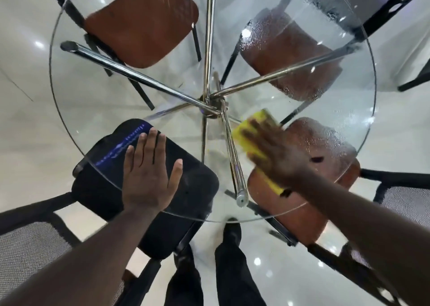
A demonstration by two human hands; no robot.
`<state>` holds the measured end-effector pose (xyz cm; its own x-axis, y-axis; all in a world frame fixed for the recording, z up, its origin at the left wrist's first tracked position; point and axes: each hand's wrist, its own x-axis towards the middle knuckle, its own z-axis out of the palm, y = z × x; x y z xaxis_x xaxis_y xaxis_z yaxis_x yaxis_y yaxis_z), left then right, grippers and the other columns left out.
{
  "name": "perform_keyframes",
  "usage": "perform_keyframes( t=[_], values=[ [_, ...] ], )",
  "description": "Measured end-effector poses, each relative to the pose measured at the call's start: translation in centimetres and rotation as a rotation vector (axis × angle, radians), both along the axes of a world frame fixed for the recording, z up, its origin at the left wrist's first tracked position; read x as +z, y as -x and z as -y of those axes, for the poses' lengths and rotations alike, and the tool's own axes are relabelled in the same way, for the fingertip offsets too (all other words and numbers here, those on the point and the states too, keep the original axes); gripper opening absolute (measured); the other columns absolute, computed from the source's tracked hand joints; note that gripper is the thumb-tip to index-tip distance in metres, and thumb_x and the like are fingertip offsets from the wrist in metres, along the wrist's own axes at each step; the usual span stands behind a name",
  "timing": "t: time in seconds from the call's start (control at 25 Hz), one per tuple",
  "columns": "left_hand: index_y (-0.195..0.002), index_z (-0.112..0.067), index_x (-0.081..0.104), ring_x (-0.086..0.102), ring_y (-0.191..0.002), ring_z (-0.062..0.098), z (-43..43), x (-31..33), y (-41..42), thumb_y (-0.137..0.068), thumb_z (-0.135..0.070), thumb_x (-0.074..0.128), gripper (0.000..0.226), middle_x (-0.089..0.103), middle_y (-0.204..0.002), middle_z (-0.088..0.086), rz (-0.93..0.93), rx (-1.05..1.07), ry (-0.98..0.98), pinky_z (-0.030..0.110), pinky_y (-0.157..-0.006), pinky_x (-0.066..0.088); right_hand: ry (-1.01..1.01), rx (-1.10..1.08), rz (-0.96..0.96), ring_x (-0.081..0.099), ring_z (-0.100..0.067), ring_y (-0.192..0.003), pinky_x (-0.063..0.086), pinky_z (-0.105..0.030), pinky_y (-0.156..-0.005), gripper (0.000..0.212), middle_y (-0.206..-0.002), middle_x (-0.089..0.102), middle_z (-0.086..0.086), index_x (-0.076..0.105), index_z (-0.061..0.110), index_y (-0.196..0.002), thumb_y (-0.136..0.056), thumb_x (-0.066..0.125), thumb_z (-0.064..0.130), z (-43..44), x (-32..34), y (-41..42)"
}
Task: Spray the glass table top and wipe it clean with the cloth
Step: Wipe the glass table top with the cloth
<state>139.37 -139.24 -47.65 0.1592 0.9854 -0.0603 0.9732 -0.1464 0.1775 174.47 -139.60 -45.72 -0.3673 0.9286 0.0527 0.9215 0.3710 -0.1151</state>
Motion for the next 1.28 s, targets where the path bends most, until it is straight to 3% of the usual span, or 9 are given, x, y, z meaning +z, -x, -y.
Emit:
perform_keyframes(
  t=[0.16,0.32,0.44,0.64,0.76,0.88,1.08,1.16,1.28],
  values=[
    [-0.166,-0.012,0.018,0.010,-0.163,0.030,0.2,-0.1,-0.1,-0.104,-0.059,0.030,0.079,0.013,-0.176,0.009,-0.002,-0.025,-0.032,0.052,-0.132,0.007,0.060,-0.639,-0.048,0.018,-0.044,-0.166,0.024,-0.061,-0.131,0.071,-0.181,0.017,-0.016,0.020,0.021,-0.173,-0.113,0.038,0.052,-4.5,1.2,3.4],
    [-0.166,-0.011,0.016,0.007,-0.163,0.032,-0.2,1.5,-0.3,-0.096,-0.068,0.028,0.090,0.010,-0.176,0.011,0.033,-0.038,0.080,0.057,-0.131,0.007,0.165,-0.242,-0.095,0.010,-0.030,-0.170,0.012,-0.053,-0.136,0.069,-0.183,0.013,0.001,0.024,0.034,-0.173,-0.110,0.042,0.057,9.0,1.5,13.6],
    [-0.166,-0.017,0.016,0.006,-0.163,0.033,-0.8,2.1,-1.6,-0.094,-0.073,0.031,0.093,0.006,-0.177,0.009,-0.016,-0.192,0.033,0.057,-0.131,0.001,0.134,-0.213,-0.019,0.018,-0.031,-0.168,0.015,-0.054,-0.135,0.068,-0.181,0.021,0.001,0.027,0.037,-0.171,-0.109,0.042,0.060,11.5,0.5,4.9],
    [-0.166,-0.022,0.020,0.011,-0.162,0.032,-3.2,1.7,-7.8,-0.095,-0.069,0.035,0.087,0.009,-0.177,0.005,0.053,-0.353,-0.042,0.057,-0.130,0.004,0.149,-0.919,-0.093,0.001,-0.031,-0.170,0.007,-0.058,-0.136,0.074,-0.184,0.000,-0.002,0.008,0.034,-0.174,-0.109,0.029,0.063,5.3,1.0,-1.0],
    [-0.166,-0.022,0.021,0.013,-0.161,0.033,-5.0,2.0,-11.1,-0.095,-0.071,0.031,0.087,0.012,-0.176,0.006,0.049,-0.452,-0.026,0.057,-0.130,0.006,0.211,-0.555,-0.115,-0.007,-0.025,-0.170,0.000,-0.052,-0.137,0.068,-0.183,-0.007,0.007,0.002,0.044,-0.173,-0.111,0.024,0.063,8.7,2.1,4.3],
    [-0.167,-0.024,0.020,0.016,-0.161,0.034,-5.3,0.9,-13.3,-0.096,-0.067,0.036,0.084,0.012,-0.177,0.004,0.059,-0.526,-0.031,0.059,-0.130,0.011,0.152,-0.340,-0.036,0.015,-0.030,-0.169,0.016,-0.058,-0.135,0.066,-0.182,0.017,0.001,0.023,0.039,-0.172,-0.110,0.031,0.061,8.6,0.7,-2.8],
    [-0.164,-0.024,0.029,0.024,-0.158,0.029,-5.0,0.6,-13.6,-0.095,-0.067,0.043,0.082,0.020,-0.175,0.002,-0.034,-0.537,-0.098,0.057,-0.129,0.014,0.150,-1.177,-0.144,-0.002,-0.026,-0.170,0.009,-0.059,-0.135,0.070,-0.184,-0.004,0.003,0.007,0.037,-0.174,-0.111,0.028,0.058,2.6,1.8,-8.2],
    [-0.163,-0.022,0.032,0.025,-0.158,0.030,-5.2,1.1,-13.7,-0.096,-0.067,0.044,0.081,0.021,-0.174,0.003,-0.053,-0.538,-0.094,0.057,-0.128,0.016,0.164,-1.054,-0.159,-0.004,-0.030,-0.170,0.006,-0.063,-0.134,0.069,-0.184,-0.006,0.000,0.006,0.035,-0.175,-0.112,0.029,0.054,1.5,2.2,-2.5],
    [-0.163,-0.023,0.034,0.026,-0.159,0.030,-5.2,0.7,-13.8,-0.094,-0.067,0.048,0.082,0.023,-0.174,0.003,-0.075,-0.528,-0.100,0.059,-0.126,0.020,0.152,-0.372,-0.093,0.011,-0.031,-0.169,0.016,-0.057,-0.134,0.066,-0.183,0.013,0.001,0.020,0.037,-0.173,-0.111,0.034,0.057,-1.3,0.7,-0.6]
  ],
)
